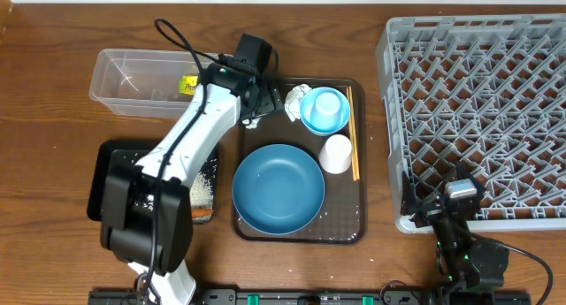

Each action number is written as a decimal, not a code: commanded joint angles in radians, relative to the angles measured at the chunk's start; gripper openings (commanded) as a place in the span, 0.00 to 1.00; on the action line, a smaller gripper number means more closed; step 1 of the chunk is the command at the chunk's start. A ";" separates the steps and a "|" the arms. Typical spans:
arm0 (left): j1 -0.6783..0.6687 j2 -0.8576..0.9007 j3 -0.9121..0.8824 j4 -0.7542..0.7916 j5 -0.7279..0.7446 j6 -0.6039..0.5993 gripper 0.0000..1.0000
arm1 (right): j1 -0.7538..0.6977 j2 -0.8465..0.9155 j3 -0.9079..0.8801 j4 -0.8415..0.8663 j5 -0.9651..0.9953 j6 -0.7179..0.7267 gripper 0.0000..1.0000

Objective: Sort waste into correct bins and load items into the dishwasher rack
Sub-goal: 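Return the left gripper to the brown tray over the white tissue, then grasp the tissue with the left gripper and drop it in the bin, then move the left gripper back to the second tissue by the blue cup, then close the left gripper on the second tissue, then carry the tissue into the clear bin and retract the left arm, then reach the right gripper to the blue plate on the brown tray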

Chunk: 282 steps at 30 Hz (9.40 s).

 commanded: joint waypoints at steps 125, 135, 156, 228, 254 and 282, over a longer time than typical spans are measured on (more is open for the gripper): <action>-0.016 0.156 0.011 0.370 0.236 0.480 0.98 | -0.009 -0.005 -0.004 0.000 0.002 0.012 0.99; -0.021 0.202 0.011 0.404 0.229 0.457 0.98 | -0.009 -0.005 -0.004 0.000 0.002 0.012 0.99; -0.006 0.225 0.009 0.478 0.203 0.301 0.96 | -0.009 -0.005 -0.004 0.000 0.002 0.012 0.99; 0.313 -0.163 0.008 0.278 0.096 0.209 0.06 | -0.009 -0.005 -0.004 0.000 0.002 0.012 0.99; 0.479 -0.380 0.008 0.085 0.036 0.135 0.86 | -0.009 -0.005 -0.004 0.000 0.002 0.012 0.99; 0.757 -0.462 0.008 -0.239 -0.113 -0.015 0.99 | -0.009 -0.005 -0.004 0.134 -0.557 0.456 0.99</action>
